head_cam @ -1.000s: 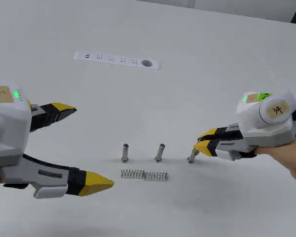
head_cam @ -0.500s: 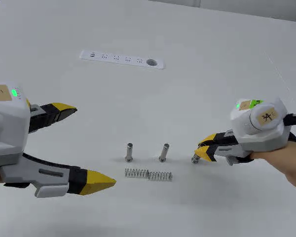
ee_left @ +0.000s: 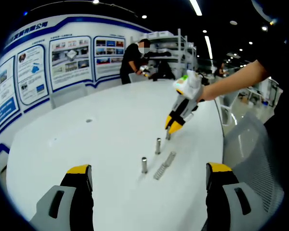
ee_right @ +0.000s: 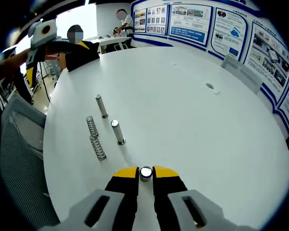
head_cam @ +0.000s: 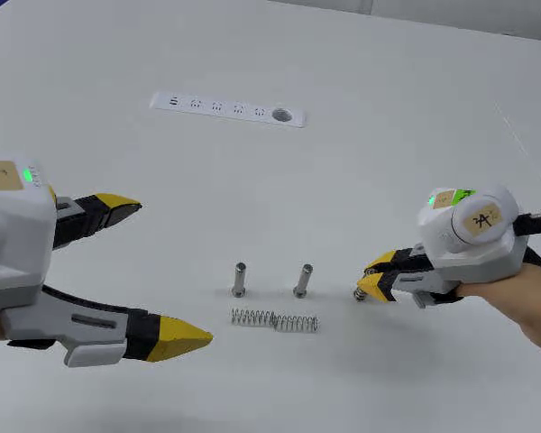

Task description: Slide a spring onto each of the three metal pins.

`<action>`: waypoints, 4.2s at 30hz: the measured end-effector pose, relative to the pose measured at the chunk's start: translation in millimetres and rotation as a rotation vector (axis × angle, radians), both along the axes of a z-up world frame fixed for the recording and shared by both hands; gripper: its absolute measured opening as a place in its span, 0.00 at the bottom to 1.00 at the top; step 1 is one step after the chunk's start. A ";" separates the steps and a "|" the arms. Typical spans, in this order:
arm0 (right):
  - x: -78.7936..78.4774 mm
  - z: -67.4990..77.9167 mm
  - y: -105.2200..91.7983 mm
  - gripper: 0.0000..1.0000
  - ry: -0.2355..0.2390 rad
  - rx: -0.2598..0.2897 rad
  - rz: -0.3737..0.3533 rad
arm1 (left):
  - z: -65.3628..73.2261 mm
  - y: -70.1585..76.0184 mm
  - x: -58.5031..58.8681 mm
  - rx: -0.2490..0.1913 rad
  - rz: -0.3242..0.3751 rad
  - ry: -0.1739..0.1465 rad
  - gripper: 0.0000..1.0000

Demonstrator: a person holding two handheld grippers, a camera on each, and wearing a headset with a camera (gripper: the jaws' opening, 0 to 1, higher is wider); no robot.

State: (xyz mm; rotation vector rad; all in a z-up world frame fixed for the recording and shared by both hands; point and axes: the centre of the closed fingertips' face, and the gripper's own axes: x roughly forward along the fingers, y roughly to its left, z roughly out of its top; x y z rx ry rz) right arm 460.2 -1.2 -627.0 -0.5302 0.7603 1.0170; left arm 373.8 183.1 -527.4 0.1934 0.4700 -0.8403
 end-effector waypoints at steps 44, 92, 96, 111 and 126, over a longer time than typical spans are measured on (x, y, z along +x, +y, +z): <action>-63.4 -28.3 67.5 0.19 0.000 -0.068 0.376 | 3.0 13.4 -1.3 -0.022 0.051 -0.002 1.00; -66.7 12.2 57.4 0.11 0.022 -0.021 0.355 | 13.8 -18.9 3.4 -0.046 0.004 -0.066 0.87; -67.6 31.0 50.4 0.11 -0.008 -0.020 0.369 | 19.0 -31.7 6.2 -0.083 -0.008 -0.064 0.85; -97.3 77.8 58.5 0.11 -0.133 -0.038 0.505 | 10.9 -85.5 -7.6 -0.049 -0.182 -0.086 0.59; -115.8 90.5 70.0 0.11 -0.149 -0.013 0.536 | 1.3 -107.1 -20.7 -0.032 -0.256 -0.058 0.33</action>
